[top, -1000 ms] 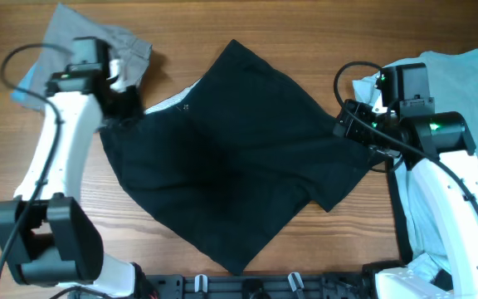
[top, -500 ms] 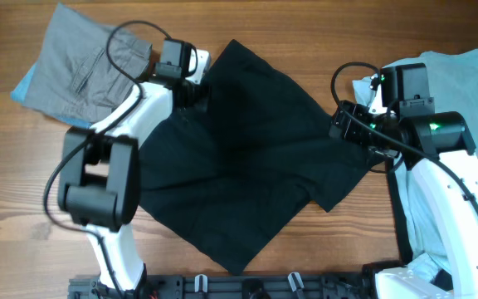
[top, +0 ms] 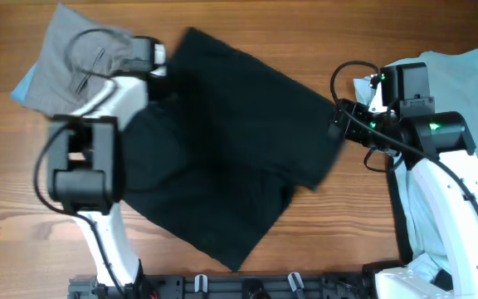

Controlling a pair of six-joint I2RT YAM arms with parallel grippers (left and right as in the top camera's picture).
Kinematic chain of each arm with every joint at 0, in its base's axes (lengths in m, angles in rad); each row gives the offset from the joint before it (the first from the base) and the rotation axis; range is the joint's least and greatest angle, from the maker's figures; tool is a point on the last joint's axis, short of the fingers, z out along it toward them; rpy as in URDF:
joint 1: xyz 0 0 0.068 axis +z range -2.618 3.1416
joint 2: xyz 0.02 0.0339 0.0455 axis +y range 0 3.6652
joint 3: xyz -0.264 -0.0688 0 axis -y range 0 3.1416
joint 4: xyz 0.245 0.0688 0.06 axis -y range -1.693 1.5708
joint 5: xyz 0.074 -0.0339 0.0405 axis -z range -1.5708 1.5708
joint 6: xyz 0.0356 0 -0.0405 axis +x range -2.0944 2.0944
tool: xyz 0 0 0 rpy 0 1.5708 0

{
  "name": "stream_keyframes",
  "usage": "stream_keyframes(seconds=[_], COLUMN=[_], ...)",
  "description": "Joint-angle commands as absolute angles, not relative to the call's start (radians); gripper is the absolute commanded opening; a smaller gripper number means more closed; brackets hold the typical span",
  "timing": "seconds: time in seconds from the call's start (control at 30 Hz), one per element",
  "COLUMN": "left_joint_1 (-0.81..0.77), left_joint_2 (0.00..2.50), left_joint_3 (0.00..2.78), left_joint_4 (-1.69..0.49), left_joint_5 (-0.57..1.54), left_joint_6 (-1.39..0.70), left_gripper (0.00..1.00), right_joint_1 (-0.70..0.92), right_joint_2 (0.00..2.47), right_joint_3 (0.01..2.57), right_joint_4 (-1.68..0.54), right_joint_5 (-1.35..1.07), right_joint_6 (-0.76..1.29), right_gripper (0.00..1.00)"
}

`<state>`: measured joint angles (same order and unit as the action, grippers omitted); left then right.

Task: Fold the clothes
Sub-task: 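Grasp the shorts corners with both grippers and spread them flat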

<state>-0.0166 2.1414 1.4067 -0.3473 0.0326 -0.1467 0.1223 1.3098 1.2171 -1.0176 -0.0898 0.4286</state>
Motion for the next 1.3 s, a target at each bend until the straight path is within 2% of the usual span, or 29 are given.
stream_keyframes(seconds=[0.0,0.2,0.33,0.43,0.6,0.8,0.97,1.03,1.1,1.13,1.17,1.2,1.23,1.27], left_joint_1=[0.160,0.179,0.146,0.124,0.098,0.097,0.097,0.097,0.099,0.099,0.105,0.109,0.112,0.116], left_joint_2=[2.201,2.101,1.995,1.886,1.686,1.452,1.320,1.300,1.296,1.297,1.304,1.307,1.309,1.310], left_joint_3=[1.357,1.357,1.357,1.357,1.357,1.357,1.357,1.357,1.357,1.357,1.357,1.357,1.357,1.357], left_joint_4=[-0.373,-0.374,-0.397,-0.436,-0.548,-0.738,-0.964,-1.047,-1.121,-1.146,-1.193,-1.209,-1.220,-1.227], left_joint_5=[0.076,0.172,0.202,0.202,0.201,0.160,0.048,0.000,-0.042,-0.053,-0.061,-0.060,-0.061,-0.061], left_joint_6=[-0.214,-0.201,-0.161,-0.161,-0.161,-0.161,-0.161,-0.161,-0.161,-0.162,-0.162,-0.162,-0.162,-0.162], left_gripper=[0.04,0.05,0.19,0.27,0.43,0.59,0.63,0.64,0.64,0.64,0.64,0.63,0.63,0.62], right_joint_1=[0.119,0.120,0.120,0.121,0.161,0.285,0.320,0.320,0.321,0.321,0.320,0.319,0.316,0.310], right_joint_2=[1.345,1.439,1.530,1.628,1.774,1.894,1.924,1.928,1.928,1.928,1.928,1.928,1.928,1.928], right_joint_3=[1.192,1.170,1.170,1.170,1.169,1.169,1.169,1.169,1.169,1.169,1.168,1.168,1.168,1.168], right_joint_4=[-1.016,-1.011,-1.007,-1.015,-1.016,-0.936,-0.901,-0.907,-0.924,-0.932,-0.951,-0.954,-0.953,-0.951], right_joint_5=[-0.096,-0.106,-0.207,-0.296,-0.442,-0.438,-0.308,-0.307,-0.305,-0.301,-0.255,-0.216,-0.178,-0.152], right_joint_6=[0.424,0.439,0.363,0.305,0.171,0.144,0.234,0.216,0.186,0.183,0.183,0.184,0.187,0.186], right_gripper=[0.98,0.98,0.97,0.90,0.92,0.99,0.99,0.91,0.65,0.58,0.25,0.13,0.07,0.04])
